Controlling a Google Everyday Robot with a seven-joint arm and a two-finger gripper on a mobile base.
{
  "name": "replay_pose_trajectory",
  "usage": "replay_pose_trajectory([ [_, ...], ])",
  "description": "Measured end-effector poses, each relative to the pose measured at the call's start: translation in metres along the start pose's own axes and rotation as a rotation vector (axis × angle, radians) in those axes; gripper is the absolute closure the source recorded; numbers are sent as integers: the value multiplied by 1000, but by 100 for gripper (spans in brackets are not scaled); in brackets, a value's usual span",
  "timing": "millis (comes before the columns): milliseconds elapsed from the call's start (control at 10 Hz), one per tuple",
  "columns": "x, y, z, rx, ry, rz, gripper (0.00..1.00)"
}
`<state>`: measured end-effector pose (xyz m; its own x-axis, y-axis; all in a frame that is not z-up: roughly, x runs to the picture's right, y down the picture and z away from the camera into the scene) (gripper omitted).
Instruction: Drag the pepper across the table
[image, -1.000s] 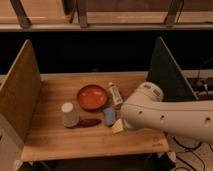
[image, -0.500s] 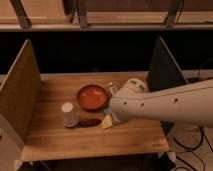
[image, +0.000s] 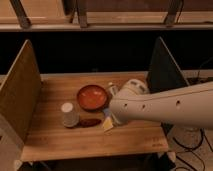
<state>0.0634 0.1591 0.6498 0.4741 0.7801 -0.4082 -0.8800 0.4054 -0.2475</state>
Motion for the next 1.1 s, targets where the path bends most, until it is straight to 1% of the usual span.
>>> replay_pose_trajectory([
  [100,5,4,-2,2,21,-68,20],
  [300,22,13,-13,4,94,-284,20],
  [400,25,17,-19,-7,100,-366,20],
  [500,25,21,-32,-27,84,-466,20],
  [600,27,22,-40,-40,74,-526,20],
  [800,26,26,-51,-54,52,-609,20],
  [900,26,27,-54,-58,46,-631,20],
  [1000,25,27,-53,-58,42,-634,20],
  [1100,20,21,-48,-47,33,-644,20],
])
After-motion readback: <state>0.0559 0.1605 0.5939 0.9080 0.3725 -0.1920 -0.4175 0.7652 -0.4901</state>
